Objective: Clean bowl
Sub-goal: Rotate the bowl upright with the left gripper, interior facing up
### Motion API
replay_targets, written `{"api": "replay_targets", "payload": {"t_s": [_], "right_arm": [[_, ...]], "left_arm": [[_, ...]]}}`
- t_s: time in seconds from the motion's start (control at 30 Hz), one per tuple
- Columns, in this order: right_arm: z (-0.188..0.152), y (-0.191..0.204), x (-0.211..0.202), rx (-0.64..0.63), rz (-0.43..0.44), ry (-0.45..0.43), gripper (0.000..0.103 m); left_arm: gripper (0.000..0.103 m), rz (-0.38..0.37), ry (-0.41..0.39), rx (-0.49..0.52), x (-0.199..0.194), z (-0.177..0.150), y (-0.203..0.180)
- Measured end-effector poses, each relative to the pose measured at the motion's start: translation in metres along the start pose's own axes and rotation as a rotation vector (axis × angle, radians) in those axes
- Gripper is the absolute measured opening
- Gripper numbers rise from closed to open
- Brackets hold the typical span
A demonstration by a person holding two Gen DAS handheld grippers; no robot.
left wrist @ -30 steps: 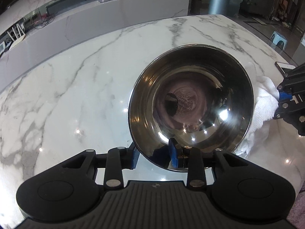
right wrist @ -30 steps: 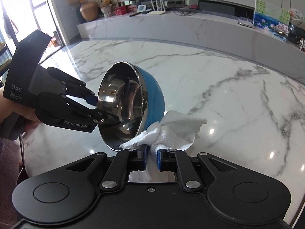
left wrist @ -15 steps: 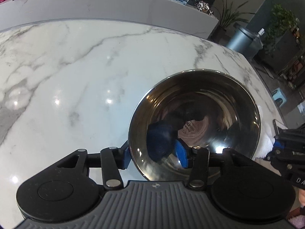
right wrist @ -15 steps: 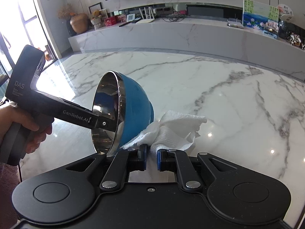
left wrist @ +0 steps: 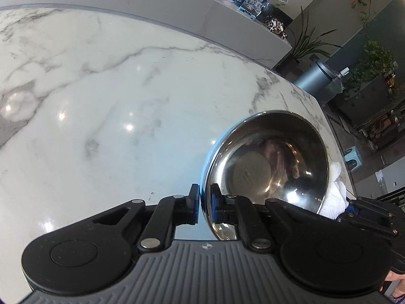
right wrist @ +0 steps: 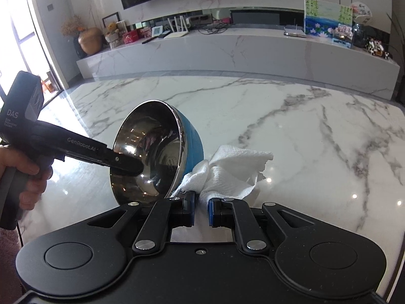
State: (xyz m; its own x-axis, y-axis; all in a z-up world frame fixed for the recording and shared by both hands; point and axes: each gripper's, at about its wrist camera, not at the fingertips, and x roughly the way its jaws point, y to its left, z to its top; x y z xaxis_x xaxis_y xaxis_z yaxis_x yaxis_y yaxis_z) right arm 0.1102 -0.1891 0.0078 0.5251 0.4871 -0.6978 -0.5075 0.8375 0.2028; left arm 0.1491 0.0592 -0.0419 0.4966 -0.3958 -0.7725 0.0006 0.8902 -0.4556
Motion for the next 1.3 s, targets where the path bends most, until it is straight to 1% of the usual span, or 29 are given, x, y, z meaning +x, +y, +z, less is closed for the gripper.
{"api": "replay_targets", "payload": {"t_s": [0.13,0.37,0.53,0.63,0.73,0.83,0.9,0.93,0.97,1.0,1.1,1.2,1.3], "right_arm": [[0.001,-0.004,0.007,0.038,0.014,-0.003,0.009],[0.001,0.000,0.018,0.048,0.019,-0.030,0.009],[0.000,-0.003,0.025,0.072,0.024,-0.036,0.009],[0.001,-0.003,0.028,0.062,0.020,-0.037,0.009],[0.003,-0.002,0.031,0.045,-0.002,-0.031,0.009],[0.003,-0.002,0.034,0.034,-0.021,-0.022,0.009],[0.003,-0.004,0.034,0.039,-0.034,-0.018,0.009],[0.003,-0.005,0.034,0.043,-0.043,-0.018,0.009],[0.004,-0.007,0.033,0.052,-0.047,-0.019,0.009],[0.005,-0.009,0.032,0.062,-0.049,-0.019,0.009],[0.006,-0.013,0.032,0.080,-0.045,-0.022,0.009],[0.007,-0.011,0.031,0.059,-0.053,-0.024,0.009],[0.008,-0.011,0.030,0.038,-0.051,-0.031,0.009]], "left_arm": [[0.009,0.042,0.001,0.047,0.003,-0.001,-0.007],[0.013,0.074,0.006,0.082,0.004,-0.003,-0.010],[0.015,0.099,-0.007,0.112,0.005,-0.003,-0.017],[0.015,0.102,-0.012,0.112,0.006,-0.002,-0.018],[0.016,0.097,-0.016,0.111,0.007,-0.001,-0.019],[0.016,0.081,-0.026,0.083,0.009,-0.001,-0.017],[0.021,0.057,-0.038,0.044,0.010,0.001,-0.013],[0.029,0.045,-0.045,0.026,0.010,0.002,-0.011],[0.041,0.034,-0.053,0.007,0.010,0.003,-0.008],[0.045,0.027,-0.062,-0.006,0.010,0.005,-0.007],[0.046,0.029,-0.085,-0.013,0.013,0.011,-0.007],[0.046,0.022,-0.081,-0.035,0.022,0.020,-0.008],[0.043,0.048,-0.073,-0.019,0.026,0.022,-0.010]]}}
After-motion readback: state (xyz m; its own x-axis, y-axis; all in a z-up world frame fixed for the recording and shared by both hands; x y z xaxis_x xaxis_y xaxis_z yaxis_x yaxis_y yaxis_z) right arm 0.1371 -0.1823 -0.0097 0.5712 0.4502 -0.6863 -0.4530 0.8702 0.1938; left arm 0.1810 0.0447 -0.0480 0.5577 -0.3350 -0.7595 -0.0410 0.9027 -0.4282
